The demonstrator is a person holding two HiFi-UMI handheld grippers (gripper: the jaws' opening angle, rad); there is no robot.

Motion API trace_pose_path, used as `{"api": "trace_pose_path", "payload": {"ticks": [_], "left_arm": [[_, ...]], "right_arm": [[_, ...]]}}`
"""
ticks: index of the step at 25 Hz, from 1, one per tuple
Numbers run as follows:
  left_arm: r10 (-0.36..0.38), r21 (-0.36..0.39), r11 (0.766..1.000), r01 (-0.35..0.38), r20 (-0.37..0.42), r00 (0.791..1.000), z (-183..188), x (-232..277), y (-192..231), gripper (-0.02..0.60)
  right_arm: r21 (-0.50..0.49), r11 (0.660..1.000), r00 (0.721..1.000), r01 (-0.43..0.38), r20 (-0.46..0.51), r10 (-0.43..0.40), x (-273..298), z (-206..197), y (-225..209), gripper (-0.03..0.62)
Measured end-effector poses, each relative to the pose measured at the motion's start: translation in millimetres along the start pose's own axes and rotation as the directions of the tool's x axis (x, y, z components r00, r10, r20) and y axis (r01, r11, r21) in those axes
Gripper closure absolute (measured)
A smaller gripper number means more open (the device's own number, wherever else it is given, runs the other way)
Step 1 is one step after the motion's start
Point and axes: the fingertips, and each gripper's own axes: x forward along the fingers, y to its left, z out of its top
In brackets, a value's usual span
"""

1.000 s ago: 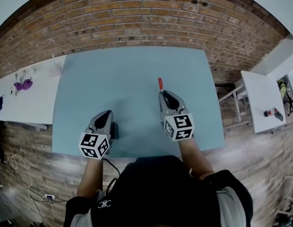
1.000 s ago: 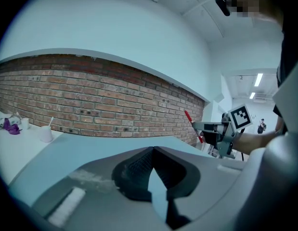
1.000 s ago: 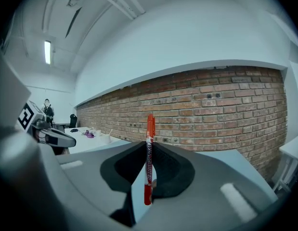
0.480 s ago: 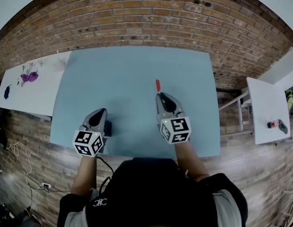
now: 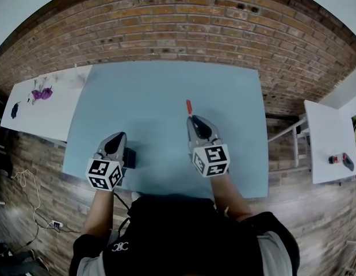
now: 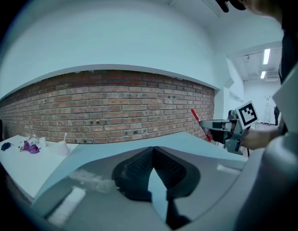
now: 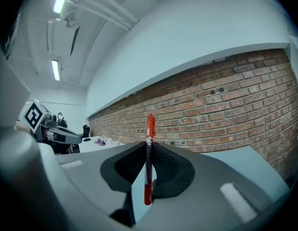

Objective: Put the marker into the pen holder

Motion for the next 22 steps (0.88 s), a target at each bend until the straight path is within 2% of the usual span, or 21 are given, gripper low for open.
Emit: {"api": "trace_pose_path", "payload": {"ticks": [5, 9, 14, 22], "left_arm": [[-0.031, 0.05, 0.998, 0.031, 0.001, 1.0, 4, 2, 13, 0.575], [-0.057, 0.069, 0.996, 0.057, 0.004, 0.998, 5, -4, 41, 0.575], [-0.092, 0.054, 0.994, 0.091, 0.016, 0.996, -5, -18, 87, 0.575], [-0.174, 0.005, 0.985, 0.174, 0.026, 0.984, -48, -44, 142, 0.575]], "right_arm": [[0.038, 0.999, 1.0, 0.01, 0.003, -0.01, 11, -6, 12, 0.543], [0.041, 0.999, 0.999, 0.028, 0.021, -0.029, 28, -7, 38, 0.543], [0.02, 0.999, 0.998, 0.05, 0.029, -0.05, 46, -11, 80, 0.543], [-0.003, 0.997, 0.997, 0.075, 0.026, -0.075, 71, -22, 150, 0.543]]}}
